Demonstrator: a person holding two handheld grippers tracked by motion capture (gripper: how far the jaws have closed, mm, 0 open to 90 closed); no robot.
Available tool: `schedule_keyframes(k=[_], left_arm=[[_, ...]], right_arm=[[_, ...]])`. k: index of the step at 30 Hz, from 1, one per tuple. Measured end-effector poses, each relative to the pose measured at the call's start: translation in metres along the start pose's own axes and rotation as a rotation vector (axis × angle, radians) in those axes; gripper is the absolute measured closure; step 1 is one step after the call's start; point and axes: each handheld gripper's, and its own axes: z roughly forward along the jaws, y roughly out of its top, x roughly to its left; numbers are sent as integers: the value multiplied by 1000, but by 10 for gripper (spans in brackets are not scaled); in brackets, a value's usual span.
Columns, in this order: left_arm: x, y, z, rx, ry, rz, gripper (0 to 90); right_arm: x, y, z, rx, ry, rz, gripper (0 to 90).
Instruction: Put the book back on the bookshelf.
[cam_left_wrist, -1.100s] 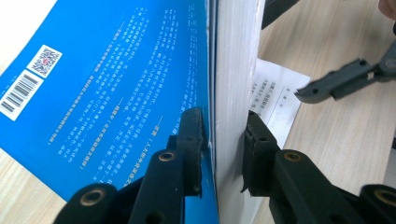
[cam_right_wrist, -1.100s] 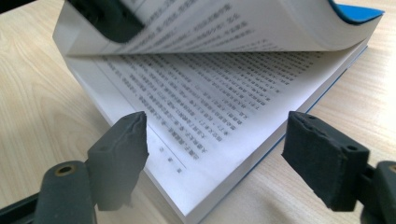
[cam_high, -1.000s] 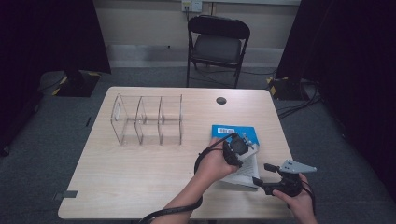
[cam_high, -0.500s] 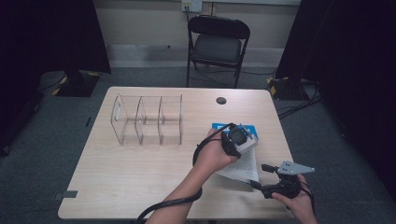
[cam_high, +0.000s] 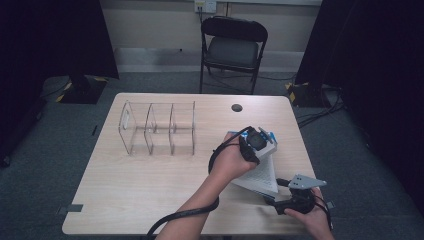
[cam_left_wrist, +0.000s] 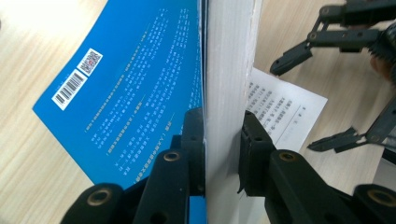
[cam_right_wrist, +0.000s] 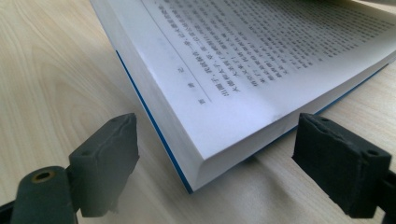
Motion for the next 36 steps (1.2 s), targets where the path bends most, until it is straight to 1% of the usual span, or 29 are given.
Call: schedule_keyframes(k=[3,4,5,7,8,9,10,11,12,14,15,16,17,19,20,22,24,28,29,30,34,36], left_arm=[[0,1,-2,-3,8,-3,757],[0,1,-3,-2,7,2,757],[0,2,-4,5,4,1,757],[0,2,-6,-1,5,-10,757],[-1,2,-8,-4,6,-24,757],[0,3,-10,0,3,-15,757],[-1,3,-11,-2,1,-22,757],[-1,4,-13,-1,6,-24,757],[-1,4,-14,-1,9,-16,757],[-2,4,-15,-4,13,-22,757],[-1,4,-16,0,7,-16,757],[-1,3,-16,0,5,-12,757],[-1,3,-17,7,0,-5,757],[-1,2,-17,5,1,-12,757],[-2,2,-17,-1,-1,-24,757],[-1,2,-18,3,-1,-18,757],[-1,3,-20,7,-2,-18,757],[0,2,-22,13,-4,-9,757],[-1,2,-22,11,-6,-9,756],[-1,2,-23,11,-7,-5,757],[-3,2,-24,23,-3,3,757],[-2,1,-26,23,-3,3,757]], right_arm=[[0,-1,3,15,-25,-5,135],[0,-2,4,12,-35,-7,136],[-1,-2,5,12,-34,-1,135],[0,-3,7,5,-49,-5,131],[0,-3,8,9,-43,-12,132],[1,-3,9,13,-45,-15,132],[1,-3,9,8,-55,-25,133],[2,-3,10,10,-50,-22,133],[2,-3,11,11,-43,-12,133],[3,-4,11,7,-47,-17,134],[3,-5,11,5,-48,-20,135],[3,-4,10,-2,-56,-18,134],[2,-4,8,-11,-54,-9,133],[0,-3,5,-38,-50,6,133],[0,-3,4,-46,-51,8,133],[0,-3,3,-48,-70,-11,133],[-1,-3,2,-53,-69,-9,135],[-7,-6,1,-66,-85,14,156],[-9,-6,0,-70,-86,18,152],[-10,-6,-1,-77,-74,25,152],[-7,-4,-1,-89,-75,6,147],[-6,-2,-2,-92,-75,6,137]])
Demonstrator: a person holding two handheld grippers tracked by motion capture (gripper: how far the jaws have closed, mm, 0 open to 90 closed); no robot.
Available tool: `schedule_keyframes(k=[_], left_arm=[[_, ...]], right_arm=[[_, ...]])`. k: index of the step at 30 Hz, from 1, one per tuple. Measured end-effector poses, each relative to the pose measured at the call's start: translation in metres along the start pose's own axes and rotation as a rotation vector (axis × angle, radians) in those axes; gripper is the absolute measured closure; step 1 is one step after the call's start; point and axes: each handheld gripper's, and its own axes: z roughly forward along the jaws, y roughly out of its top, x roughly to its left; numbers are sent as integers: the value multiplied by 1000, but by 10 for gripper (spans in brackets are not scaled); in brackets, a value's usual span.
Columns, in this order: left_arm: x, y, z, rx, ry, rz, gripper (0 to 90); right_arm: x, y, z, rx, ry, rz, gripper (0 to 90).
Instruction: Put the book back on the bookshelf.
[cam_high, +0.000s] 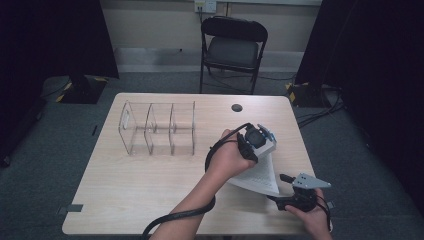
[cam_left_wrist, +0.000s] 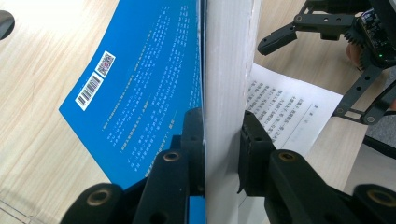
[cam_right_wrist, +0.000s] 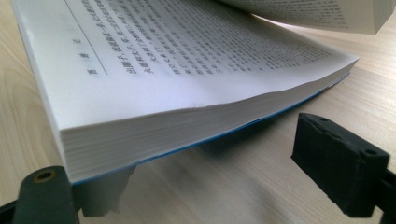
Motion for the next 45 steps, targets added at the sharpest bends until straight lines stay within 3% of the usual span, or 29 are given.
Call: schedule_keyframes(k=[5,8,13,22,36,42,45], left_arm=[[1,-1,-1,-4,-4,-8,757],[0,-1,0,1,-8,-1,756],[-1,-2,-1,9,-11,2,756],[-3,-2,-9,18,-16,12,756],[-7,-5,-17,30,-28,46,756],[-9,-5,-21,28,-30,34,756],[-10,-4,-23,40,-31,55,755]], right_arm=[[0,1,-1,-24,4,-4,137],[0,3,-2,-44,-16,-30,145],[-5,1,0,-36,-23,5,155],[-5,10,3,-65,-12,1,154],[0,24,0,-77,-2,-47,128],[0,26,1,-79,1,-64,114],[0,27,0,-77,-6,-72,112]])
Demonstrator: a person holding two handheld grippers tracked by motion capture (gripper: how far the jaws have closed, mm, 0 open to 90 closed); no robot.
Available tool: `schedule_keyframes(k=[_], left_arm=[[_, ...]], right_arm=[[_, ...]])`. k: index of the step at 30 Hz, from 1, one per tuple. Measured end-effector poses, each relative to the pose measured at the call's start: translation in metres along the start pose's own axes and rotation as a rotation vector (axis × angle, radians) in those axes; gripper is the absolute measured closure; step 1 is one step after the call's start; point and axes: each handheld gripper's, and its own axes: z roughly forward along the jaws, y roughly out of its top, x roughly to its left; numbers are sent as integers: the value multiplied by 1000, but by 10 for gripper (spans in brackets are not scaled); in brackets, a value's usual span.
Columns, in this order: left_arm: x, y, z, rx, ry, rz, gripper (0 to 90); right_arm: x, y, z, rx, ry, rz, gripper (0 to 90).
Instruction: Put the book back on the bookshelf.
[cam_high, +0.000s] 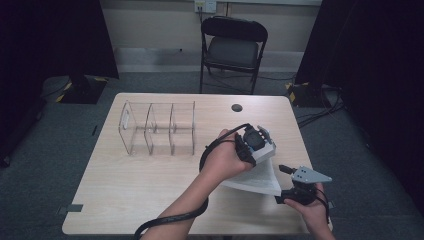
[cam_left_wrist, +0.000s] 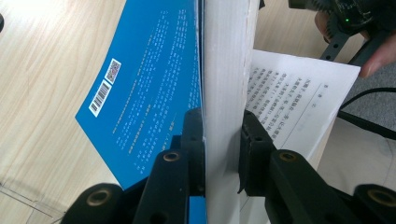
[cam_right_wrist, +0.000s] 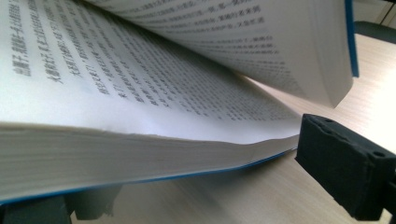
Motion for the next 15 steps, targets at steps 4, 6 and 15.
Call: schedule_keyframes(k=[4,6,15], left_arm=[[-3,-1,0,-4,-3,-4,755],[-2,-1,-1,6,-3,11,755],[-9,-2,-1,13,-4,11,755]], right_arm=[[-3,4,-1,-17,3,21,111],[-3,6,-1,-14,10,9,110],[-2,14,0,-6,32,-7,107]])
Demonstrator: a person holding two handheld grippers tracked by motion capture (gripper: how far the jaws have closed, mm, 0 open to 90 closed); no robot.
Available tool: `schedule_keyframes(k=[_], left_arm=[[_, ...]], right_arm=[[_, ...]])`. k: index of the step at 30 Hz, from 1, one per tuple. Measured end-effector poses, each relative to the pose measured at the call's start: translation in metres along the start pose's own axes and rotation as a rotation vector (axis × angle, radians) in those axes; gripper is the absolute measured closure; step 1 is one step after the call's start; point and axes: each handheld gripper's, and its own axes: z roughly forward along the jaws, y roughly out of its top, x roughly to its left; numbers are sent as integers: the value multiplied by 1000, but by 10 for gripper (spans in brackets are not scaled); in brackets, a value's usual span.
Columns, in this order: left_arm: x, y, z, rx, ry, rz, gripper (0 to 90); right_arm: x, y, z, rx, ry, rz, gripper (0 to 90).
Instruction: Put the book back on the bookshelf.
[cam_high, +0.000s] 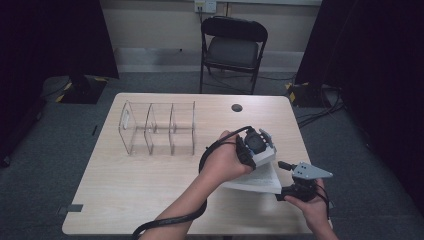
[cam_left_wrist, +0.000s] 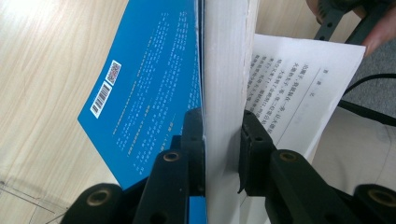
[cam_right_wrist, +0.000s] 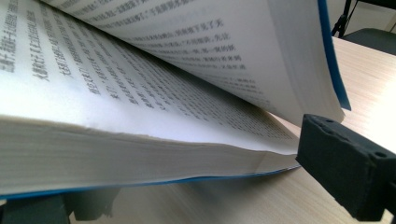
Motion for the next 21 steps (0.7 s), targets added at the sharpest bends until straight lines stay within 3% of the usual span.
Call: schedule_keyframes(k=[2,5,7,9,10,13,18,21], left_arm=[[1,0,-1,8,-3,30,754],[0,1,-2,6,-6,33,754],[-3,0,-2,-2,-11,9,754],[-2,1,-3,-5,-14,37,753],[-4,1,-4,-4,-23,24,753],[-2,2,-6,-10,-30,36,753],[-5,2,-5,-4,-34,32,753],[-5,2,-7,0,-36,52,752]], right_arm=[[0,2,0,-3,-3,-14,107],[-2,4,-1,-4,6,-11,108],[-3,7,-1,-1,5,-14,107],[-4,10,-2,-8,-2,-24,107],[-4,11,-2,-16,-5,-17,107],[-6,15,-3,-28,7,-12,107],[-6,17,-3,-30,-2,-37,105],[-6,17,-4,-29,4,-31,101]])
